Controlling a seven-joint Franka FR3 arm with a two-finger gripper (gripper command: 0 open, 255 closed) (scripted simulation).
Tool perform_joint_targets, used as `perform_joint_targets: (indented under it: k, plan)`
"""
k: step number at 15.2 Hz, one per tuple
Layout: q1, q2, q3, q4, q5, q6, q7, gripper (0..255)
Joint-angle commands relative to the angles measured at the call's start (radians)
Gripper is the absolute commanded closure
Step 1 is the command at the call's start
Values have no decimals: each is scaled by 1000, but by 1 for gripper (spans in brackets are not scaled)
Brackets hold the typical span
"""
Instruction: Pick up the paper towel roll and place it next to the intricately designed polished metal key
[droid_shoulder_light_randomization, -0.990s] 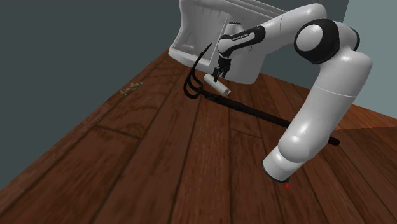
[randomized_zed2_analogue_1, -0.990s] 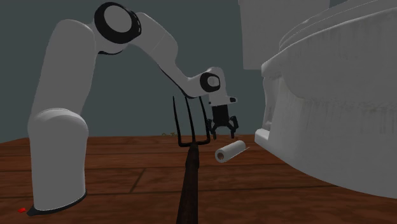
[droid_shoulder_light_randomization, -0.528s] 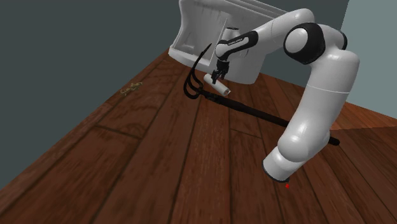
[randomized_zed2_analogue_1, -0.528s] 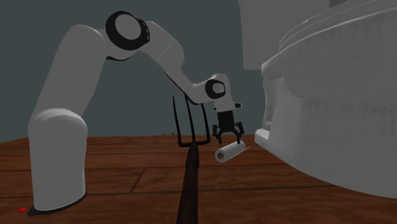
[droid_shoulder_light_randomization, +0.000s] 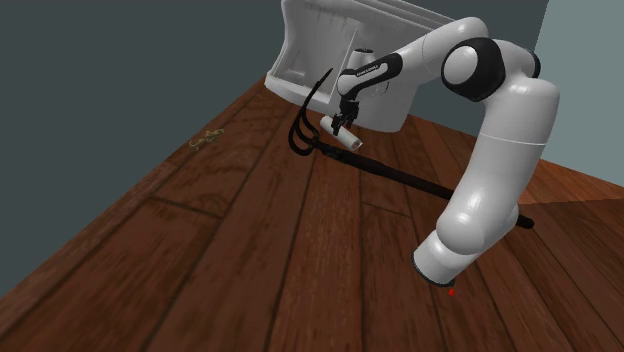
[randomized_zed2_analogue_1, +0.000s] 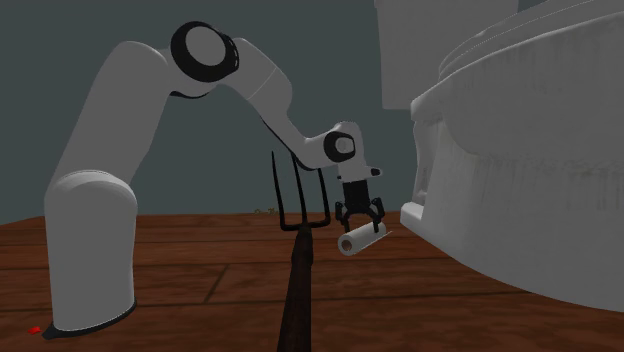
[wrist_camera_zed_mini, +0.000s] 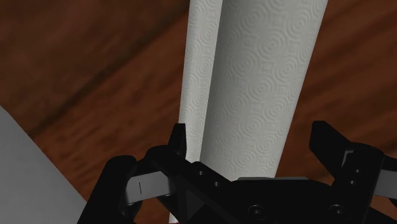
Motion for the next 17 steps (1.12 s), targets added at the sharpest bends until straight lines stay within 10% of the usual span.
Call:
perform_joint_targets:
  k: [1, 2, 3, 17]
  plan:
    - [0, 0, 0, 0, 0, 0, 0, 0]
    - [0, 0, 0, 0, 0, 0, 0, 0]
    - [0, 0, 0, 0, 0, 0, 0, 255]
    - [2, -34, -1, 23, -2, -57, -6, 255]
